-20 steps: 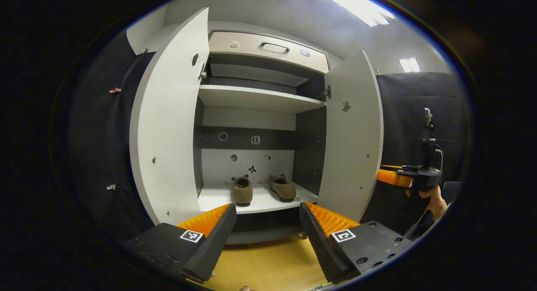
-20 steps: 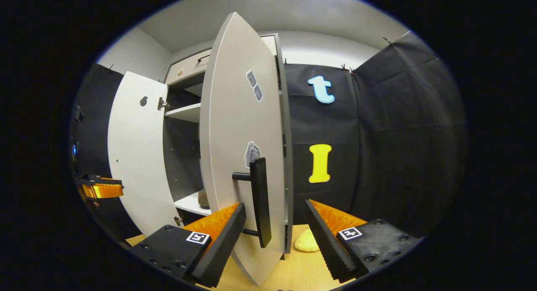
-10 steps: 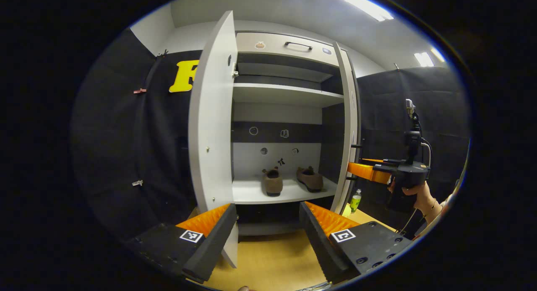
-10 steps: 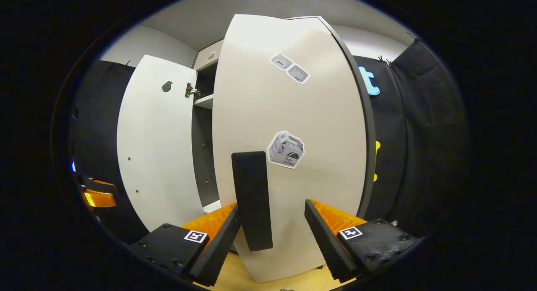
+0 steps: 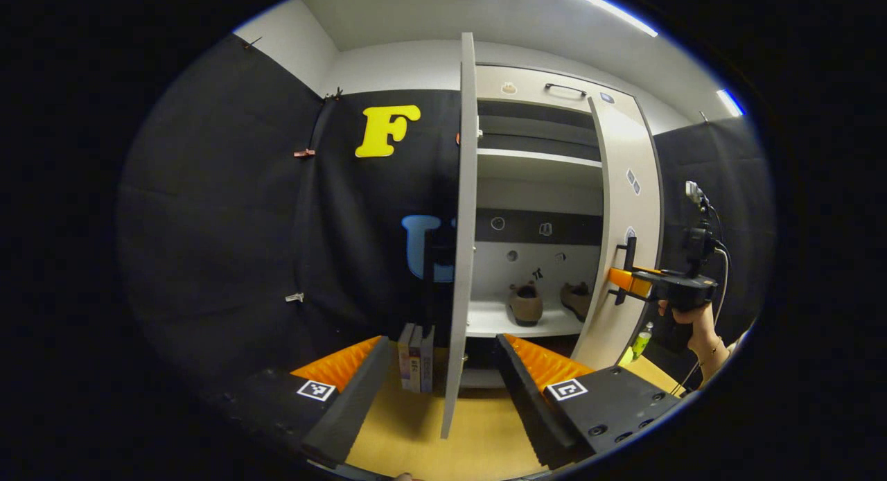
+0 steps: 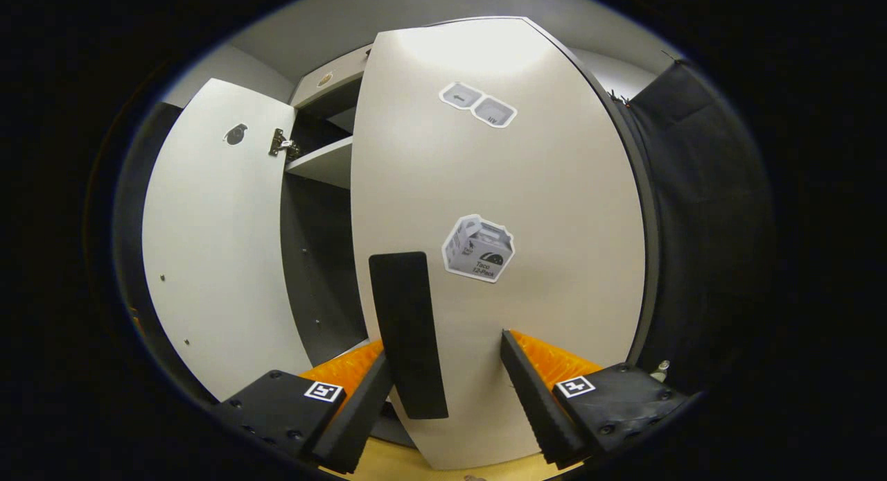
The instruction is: Grab one shoe with the right hand and put it into the shoe cabinet, grab the other shoe with the left hand and put it into the shoe cabinet; then close the right door with the right hand and the left door with the left hand.
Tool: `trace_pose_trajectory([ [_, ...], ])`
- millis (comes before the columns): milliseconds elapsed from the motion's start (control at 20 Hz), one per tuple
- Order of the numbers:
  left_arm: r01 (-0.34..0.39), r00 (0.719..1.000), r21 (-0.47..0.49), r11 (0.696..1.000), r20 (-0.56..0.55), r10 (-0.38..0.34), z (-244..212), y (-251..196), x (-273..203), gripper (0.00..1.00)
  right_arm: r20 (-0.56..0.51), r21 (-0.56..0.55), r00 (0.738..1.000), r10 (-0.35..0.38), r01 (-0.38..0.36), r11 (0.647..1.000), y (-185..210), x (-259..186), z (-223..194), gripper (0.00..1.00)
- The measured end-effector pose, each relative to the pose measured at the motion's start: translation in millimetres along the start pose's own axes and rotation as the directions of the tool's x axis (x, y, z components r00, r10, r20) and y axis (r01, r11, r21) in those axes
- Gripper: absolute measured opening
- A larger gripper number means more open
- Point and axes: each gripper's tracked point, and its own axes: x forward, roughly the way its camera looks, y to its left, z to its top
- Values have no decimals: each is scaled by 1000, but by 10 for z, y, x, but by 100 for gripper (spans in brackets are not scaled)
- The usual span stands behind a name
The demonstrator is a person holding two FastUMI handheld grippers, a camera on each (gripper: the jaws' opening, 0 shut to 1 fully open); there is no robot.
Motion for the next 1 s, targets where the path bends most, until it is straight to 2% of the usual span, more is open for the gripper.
trace_pose_trajectory([
  [350,-25,999,5,1000,39,25,177,347,524,95,35,-48,994,-108,109,993,52,285,5,95],
  [600,4,999,-11,1000,39,-3,156,374,672,95,43,-67,985,-167,169,983,27,415,1,95],
  [700,39,998,-27,999,45,-38,192,299,740,95,39,-70,987,-156,158,985,43,392,-4,96],
  [850,50,998,-15,999,45,-49,229,280,787,94,-16,-64,992,-125,124,990,44,255,-131,98],
  [1000,68,997,15,998,47,-68,226,228,738,94,21,-51,995,-95,96,994,35,-91,-23,98],
])
